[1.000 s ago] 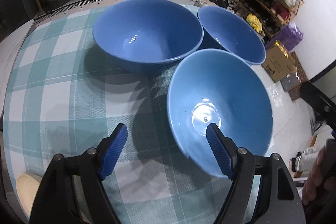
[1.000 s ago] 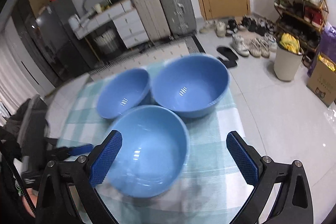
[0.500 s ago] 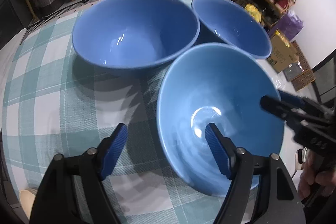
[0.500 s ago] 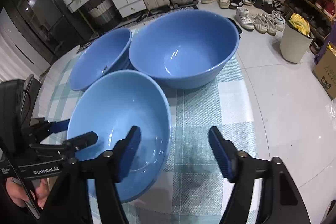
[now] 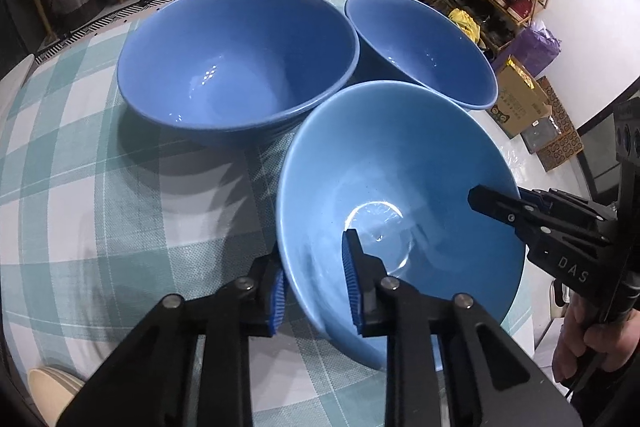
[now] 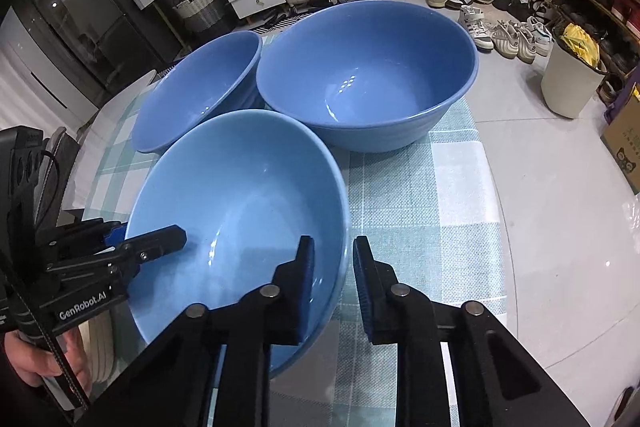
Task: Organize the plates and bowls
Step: 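Close the left tool on the rim of the nearest blue bowl while the right tool grips its opposite rim, then lift the gripped blue bowl with both tools and carry it toward the cream plates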
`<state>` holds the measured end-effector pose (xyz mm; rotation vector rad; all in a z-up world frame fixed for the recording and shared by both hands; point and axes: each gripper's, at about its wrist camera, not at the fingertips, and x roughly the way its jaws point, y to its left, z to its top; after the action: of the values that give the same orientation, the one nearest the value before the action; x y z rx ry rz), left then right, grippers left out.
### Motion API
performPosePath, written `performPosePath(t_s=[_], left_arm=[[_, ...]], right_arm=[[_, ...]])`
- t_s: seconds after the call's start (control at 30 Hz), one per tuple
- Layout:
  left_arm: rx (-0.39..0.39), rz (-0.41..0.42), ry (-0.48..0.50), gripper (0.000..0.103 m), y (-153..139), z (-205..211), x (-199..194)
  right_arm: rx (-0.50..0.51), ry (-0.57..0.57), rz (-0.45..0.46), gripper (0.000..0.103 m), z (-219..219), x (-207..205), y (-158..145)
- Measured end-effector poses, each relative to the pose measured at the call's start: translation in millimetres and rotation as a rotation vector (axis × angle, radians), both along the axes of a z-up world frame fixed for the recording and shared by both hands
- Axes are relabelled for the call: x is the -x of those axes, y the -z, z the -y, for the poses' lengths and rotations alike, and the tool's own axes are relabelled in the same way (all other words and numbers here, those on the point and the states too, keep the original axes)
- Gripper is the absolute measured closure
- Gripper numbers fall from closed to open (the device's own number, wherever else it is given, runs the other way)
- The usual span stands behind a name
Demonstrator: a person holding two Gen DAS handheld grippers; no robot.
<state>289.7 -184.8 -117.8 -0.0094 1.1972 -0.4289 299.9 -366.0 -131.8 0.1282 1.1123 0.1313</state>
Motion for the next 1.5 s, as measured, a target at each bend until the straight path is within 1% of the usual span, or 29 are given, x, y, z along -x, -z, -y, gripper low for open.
performPosePath(t_s=[0.07, 0.2, 0.33, 0.8, 1.2, 1.27, 1.37, 1.5], left_arm=[[-0.013, 0.009, 0.006, 0.082, 0.4, 0.8, 0.1], [-0.021, 0.011, 0.006, 0.087, 1.3, -1.0, 0.8], [-0.026, 0.005, 0.012, 0.091, 1.5, -2.1, 0.7], [-0.024, -0.010, 0.026, 0.091, -1.9, 0.1, 11.5], [-0.012, -0.002, 0.019, 0.091, -7.1, -13.5, 41.9], [0.006, 0.004, 0.010, 0.091, -10.2, -19.7, 51.1], [0.011, 0.025, 0.006, 0.091, -13.8, -25.0, 66.4], [0.023, 0.020, 0.000, 0.091, -11.4, -32.0, 84.2]], right_arm=[[0.004, 0.000, 0.003, 0.083, -1.0, 0.7, -0.3], [0.005, 0.003, 0.000, 0.091, -1.3, 2.0, 0.6], [0.012, 0.012, -0.003, 0.092, -0.3, 2.1, 0.2], [0.023, 0.048, -0.024, 0.093, 1.6, 12.0, -3.6], [0.016, 0.052, -0.010, 0.093, -9.2, 45.3, -10.0], [0.012, 0.050, -0.009, 0.093, -11.9, 54.1, -11.5], [0.012, 0.045, -0.002, 0.093, -17.8, 70.0, -14.3], [0.017, 0.040, -0.003, 0.093, -25.1, 91.1, -14.8]])
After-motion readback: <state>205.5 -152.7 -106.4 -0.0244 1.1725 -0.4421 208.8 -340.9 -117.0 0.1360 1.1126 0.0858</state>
